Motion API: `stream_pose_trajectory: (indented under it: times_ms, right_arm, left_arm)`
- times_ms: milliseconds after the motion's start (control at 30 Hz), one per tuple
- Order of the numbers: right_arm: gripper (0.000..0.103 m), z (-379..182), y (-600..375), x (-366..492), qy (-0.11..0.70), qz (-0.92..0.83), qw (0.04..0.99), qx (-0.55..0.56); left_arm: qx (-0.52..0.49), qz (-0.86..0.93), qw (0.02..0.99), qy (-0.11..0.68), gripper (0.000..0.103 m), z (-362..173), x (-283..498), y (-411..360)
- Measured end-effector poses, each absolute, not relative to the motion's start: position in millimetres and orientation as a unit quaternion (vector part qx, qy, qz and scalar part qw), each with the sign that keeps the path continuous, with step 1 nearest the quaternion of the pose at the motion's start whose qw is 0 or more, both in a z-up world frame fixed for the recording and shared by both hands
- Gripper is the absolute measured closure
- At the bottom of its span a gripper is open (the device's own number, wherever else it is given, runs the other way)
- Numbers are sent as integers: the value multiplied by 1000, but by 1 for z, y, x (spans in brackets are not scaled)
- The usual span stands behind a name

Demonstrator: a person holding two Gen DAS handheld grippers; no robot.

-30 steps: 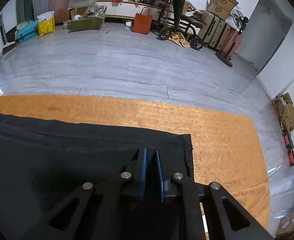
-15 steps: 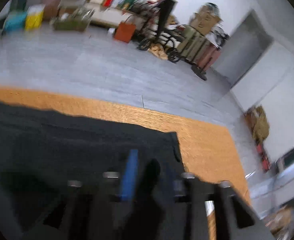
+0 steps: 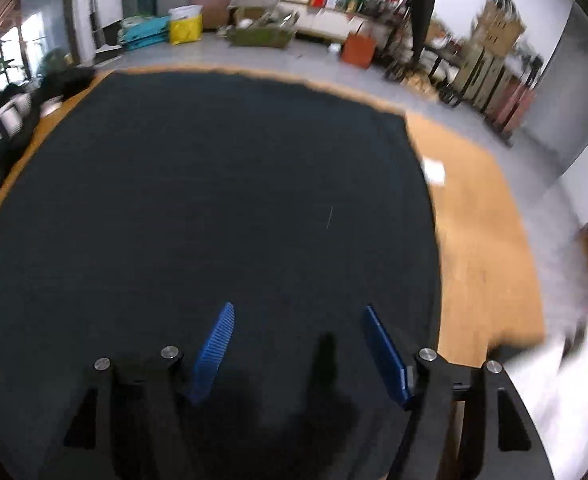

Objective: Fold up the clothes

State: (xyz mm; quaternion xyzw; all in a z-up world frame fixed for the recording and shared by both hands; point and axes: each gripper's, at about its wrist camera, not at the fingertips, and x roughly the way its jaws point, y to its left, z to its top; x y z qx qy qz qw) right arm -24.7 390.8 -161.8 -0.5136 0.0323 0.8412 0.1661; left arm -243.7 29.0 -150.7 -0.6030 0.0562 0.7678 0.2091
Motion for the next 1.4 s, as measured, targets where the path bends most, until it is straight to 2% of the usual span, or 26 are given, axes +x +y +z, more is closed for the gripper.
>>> stream_pose_trajectory:
  times_ms: [133, 400, 667, 867, 1033, 1100, 1233, 1300, 1400]
  right_arm:
    - [24, -153, 376, 54, 69, 847, 145, -506]
    - [24, -156, 377, 149, 189, 833, 132, -502]
    - [24, -177, 381, 206, 240, 823, 133, -497]
    - [24, -185, 381, 213, 251, 826, 114, -493]
    - [24, -178, 370, 208, 236, 837, 96, -485]
    - [28, -173, 360, 207, 226, 842, 82, -483]
    - [32, -165, 306, 192, 216, 854, -8, -472]
    - [40, -166, 273, 182, 213, 856, -59, -467]
    - [45, -174, 227, 158, 191, 853, -103, -474]
  left_arm:
    - [-611, 766, 201, 26, 43, -144, -199, 4]
    - [-635, 741, 215, 25, 43, -138, -127, 4]
    - [-661, 710, 236, 54, 43, -156, -74, 3]
    - [-651, 700, 291, 26, 43, -155, -60, 6]
    - [-652, 700, 289, 31, 43, -158, -63, 13]
    - [-660, 698, 274, 45, 43, -161, -65, 16]
    - [-670, 692, 262, 59, 43, -168, -67, 20]
    - [-674, 691, 255, 54, 43, -170, -69, 18]
    - [-673, 694, 252, 49, 43, -169, -71, 14]
